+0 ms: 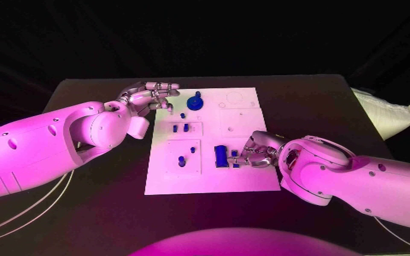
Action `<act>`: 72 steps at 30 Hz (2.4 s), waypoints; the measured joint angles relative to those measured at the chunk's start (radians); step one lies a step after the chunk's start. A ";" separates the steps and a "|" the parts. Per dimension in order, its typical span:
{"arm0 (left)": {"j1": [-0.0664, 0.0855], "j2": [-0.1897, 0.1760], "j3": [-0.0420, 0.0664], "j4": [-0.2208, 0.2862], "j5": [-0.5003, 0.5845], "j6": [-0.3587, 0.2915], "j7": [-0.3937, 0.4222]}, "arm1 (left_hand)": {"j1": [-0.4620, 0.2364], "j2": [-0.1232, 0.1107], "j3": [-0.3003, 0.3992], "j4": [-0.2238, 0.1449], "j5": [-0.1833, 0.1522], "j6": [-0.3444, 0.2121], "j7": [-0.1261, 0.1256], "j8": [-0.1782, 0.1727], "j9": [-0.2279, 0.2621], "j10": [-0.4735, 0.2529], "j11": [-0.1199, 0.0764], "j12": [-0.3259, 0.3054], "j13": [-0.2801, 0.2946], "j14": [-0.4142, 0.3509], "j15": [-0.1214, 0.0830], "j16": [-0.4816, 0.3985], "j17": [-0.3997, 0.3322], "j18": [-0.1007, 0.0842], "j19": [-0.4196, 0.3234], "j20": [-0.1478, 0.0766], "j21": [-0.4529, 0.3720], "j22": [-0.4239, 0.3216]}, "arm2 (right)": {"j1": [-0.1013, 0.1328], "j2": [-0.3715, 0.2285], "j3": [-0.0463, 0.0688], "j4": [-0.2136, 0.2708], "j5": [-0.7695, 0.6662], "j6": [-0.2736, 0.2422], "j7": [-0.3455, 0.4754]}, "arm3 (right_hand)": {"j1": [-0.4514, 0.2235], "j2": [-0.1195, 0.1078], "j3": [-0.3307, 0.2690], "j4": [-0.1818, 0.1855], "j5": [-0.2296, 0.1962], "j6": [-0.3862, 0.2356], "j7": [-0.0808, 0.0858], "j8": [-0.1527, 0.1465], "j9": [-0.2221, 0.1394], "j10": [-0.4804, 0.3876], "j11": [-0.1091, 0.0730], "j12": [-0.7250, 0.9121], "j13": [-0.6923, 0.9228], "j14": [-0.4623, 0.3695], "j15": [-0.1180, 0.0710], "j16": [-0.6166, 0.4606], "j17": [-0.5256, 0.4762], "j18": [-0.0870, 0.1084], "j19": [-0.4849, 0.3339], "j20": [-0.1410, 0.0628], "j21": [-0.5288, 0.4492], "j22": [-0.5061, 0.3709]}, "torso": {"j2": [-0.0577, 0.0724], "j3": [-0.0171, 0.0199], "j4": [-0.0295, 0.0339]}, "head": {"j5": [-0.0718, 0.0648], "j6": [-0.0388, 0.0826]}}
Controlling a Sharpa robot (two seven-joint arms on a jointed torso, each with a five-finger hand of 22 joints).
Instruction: Assemble the parts on the task board
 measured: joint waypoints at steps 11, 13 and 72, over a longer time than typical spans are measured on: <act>0.000 -0.003 0.000 0.000 0.000 0.001 -0.003 | 0.000 0.000 0.000 0.000 0.000 0.000 0.000 0.000 0.000 -0.004 -0.004 0.000 0.000 0.000 0.000 0.000 0.000 0.000 0.000 0.000 0.000 0.000 | 0.000 -0.035 0.000 -0.002 -0.001 0.015 0.029 | 0.180 0.014 -0.032 -0.063 -0.051 -0.003 0.003 0.000 0.006 0.000 0.000 -0.007 0.000 0.000 0.000 0.000 0.000 0.000 0.000 0.000 0.000 0.000 | -0.001 -0.0001 -0.0007 | 0.001 0.002; 0.000 -0.002 0.000 0.000 0.000 0.002 -0.003 | 0.000 0.000 0.000 0.000 0.000 0.000 0.000 0.000 0.000 -0.004 -0.004 0.000 0.000 0.000 0.000 0.000 0.000 0.000 0.000 0.000 0.000 0.000 | 0.000 -0.032 0.000 -0.004 -0.002 0.017 0.032 | 0.191 0.022 -0.035 -0.069 -0.051 -0.003 0.003 0.000 0.007 0.000 0.000 -0.007 0.000 0.000 0.000 0.000 0.000 0.000 0.000 0.000 0.000 0.000 | -0.001 -0.0001 -0.0007 | 0.001 0.003; -0.041 0.096 0.000 -0.153 0.119 0.012 0.088 | -0.068 -0.005 -0.063 0.032 -0.020 -0.067 -0.025 -0.023 -0.002 -0.050 0.037 -0.048 -0.019 -0.266 0.102 -0.525 -0.253 0.000 -0.335 0.095 -0.355 -0.240 | 0.119 0.171 0.014 -0.505 0.884 -0.087 0.782 | 0.482 0.133 -0.123 -0.202 -0.091 -0.230 0.118 -0.075 -0.054 -0.424 0.127 -0.832 -0.672 -0.360 0.115 -0.961 -0.707 0.118 -0.498 0.103 -0.868 -0.750 | -0.081 -0.0164 -0.0223 | -0.008 0.075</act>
